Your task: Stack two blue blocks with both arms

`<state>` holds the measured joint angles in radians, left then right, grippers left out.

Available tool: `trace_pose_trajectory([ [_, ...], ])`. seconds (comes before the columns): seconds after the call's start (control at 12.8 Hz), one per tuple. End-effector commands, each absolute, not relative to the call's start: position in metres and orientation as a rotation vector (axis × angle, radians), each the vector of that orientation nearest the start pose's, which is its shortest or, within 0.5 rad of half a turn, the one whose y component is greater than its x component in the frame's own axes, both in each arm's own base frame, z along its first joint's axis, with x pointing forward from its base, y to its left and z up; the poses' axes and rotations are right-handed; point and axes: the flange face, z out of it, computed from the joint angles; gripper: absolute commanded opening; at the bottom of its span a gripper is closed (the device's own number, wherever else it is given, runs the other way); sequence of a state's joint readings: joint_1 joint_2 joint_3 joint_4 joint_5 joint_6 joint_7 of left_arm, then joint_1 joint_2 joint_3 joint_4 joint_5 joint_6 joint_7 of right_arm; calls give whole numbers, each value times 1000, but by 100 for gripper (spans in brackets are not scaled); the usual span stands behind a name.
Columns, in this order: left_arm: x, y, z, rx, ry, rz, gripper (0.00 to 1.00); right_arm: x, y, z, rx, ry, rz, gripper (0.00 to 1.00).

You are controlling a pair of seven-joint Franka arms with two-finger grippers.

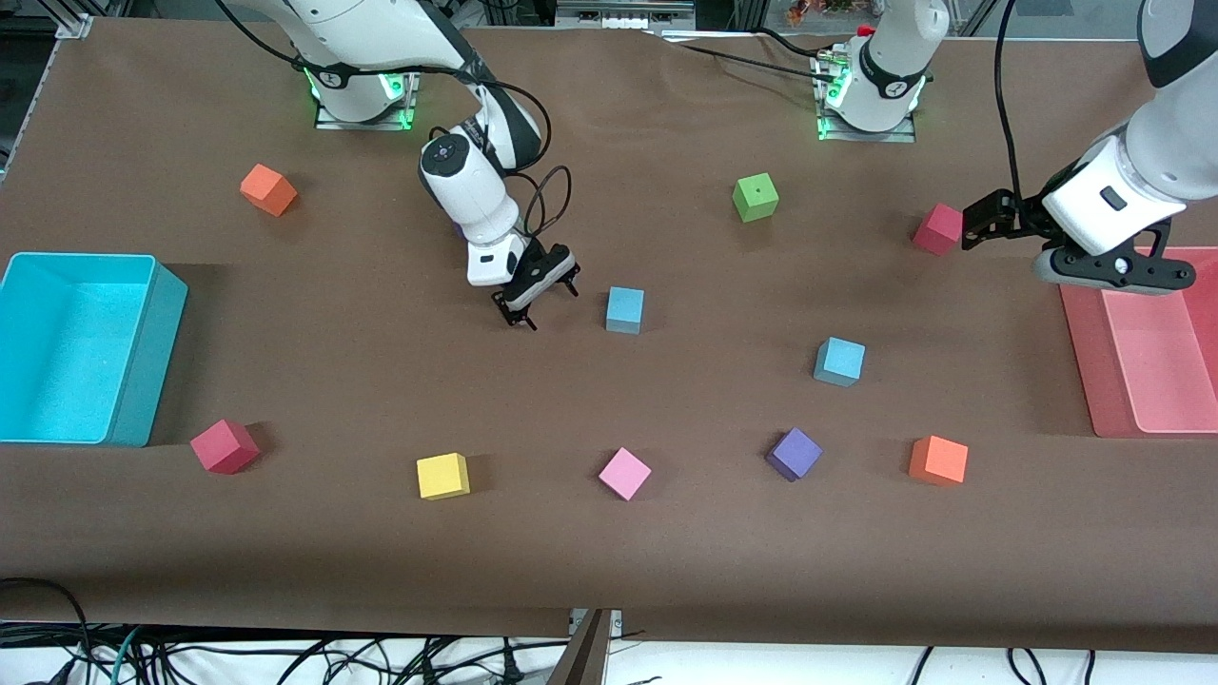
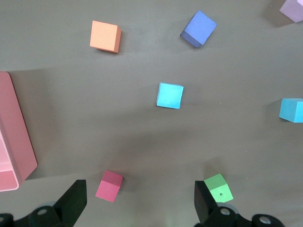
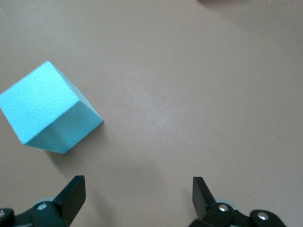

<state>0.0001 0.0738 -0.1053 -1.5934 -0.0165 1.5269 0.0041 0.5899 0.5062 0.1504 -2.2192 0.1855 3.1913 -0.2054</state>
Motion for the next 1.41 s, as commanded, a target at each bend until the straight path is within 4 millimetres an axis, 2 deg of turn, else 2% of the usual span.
trace_pose_trajectory([
  [0.0,569,-58,564,-3154,191,268,100,426,388,184,-2619,-1025,-691,100],
  [0.16,571,-60,548,-3151,198,336,100,418,393,171,-2582,-1019,-760,100],
  [0.23,568,-67,540,-3138,220,406,100,417,394,165,-2574,-1016,-780,100],
  [0.39,568,-69,514,-3128,225,531,100,413,397,164,-2562,-1025,-785,100],
  [0.63,583,-71,494,-3151,219,469,100,408,405,166,-2542,-1046,-786,100],
  [0.78,596,-73,472,-3177,207,444,100,407,412,167,-2523,-1070,-792,100],
  [1.02,608,-78,427,-3198,188,482,100,406,415,167,-2494,-1139,-799,100],
  [1.09,610,-85,413,-3200,199,459,100,406,415,166,-2479,-1172,-802,100],
  [1.33,620,-87,363,-3217,181,364,100,413,406,158,-2452,-1250,-802,100],
])
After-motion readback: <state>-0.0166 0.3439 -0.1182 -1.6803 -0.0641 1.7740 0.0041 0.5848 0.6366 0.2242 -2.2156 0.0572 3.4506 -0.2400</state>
